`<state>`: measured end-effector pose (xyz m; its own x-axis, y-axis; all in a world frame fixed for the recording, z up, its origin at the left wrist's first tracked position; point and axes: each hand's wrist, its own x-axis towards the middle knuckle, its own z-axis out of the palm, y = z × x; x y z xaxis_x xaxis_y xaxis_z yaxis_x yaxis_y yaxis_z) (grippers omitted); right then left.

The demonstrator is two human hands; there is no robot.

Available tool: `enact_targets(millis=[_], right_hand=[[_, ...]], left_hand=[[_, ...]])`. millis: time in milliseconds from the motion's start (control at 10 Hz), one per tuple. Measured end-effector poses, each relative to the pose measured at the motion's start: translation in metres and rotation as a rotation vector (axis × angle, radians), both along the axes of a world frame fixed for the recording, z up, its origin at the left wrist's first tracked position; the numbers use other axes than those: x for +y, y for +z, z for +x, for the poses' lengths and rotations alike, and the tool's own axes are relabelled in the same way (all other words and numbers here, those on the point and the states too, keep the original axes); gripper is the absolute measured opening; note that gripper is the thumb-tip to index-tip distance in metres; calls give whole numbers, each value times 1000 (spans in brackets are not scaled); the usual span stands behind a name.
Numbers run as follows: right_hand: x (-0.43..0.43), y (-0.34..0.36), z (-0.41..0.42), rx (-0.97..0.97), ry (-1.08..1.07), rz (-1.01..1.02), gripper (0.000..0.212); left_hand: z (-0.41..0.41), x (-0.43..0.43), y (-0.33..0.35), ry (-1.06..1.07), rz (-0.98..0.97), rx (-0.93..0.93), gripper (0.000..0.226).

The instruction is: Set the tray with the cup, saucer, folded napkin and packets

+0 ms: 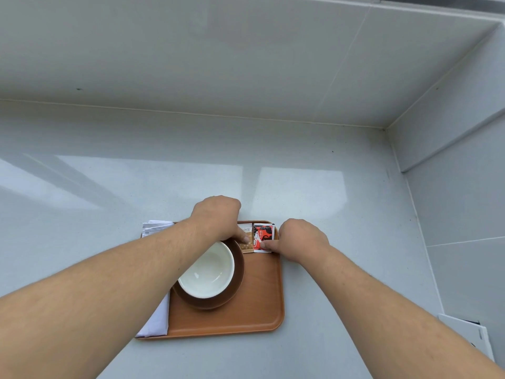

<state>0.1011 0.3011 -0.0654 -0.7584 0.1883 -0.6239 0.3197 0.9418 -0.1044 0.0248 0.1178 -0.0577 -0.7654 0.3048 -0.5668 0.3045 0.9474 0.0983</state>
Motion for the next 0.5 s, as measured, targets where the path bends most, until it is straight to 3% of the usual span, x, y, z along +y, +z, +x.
enact_targets(millis=[200,300,500], right_hand=[[-3,17,2,210,143,53,58],[-8,34,2,403,252,95,61],[-7,75,-9,558,283,80,69]], left_hand=[[4,-2,11,-4,84,124,52],[7,-3,25,-13,118,172,61],[2,-3,66,-63,204,380,69]])
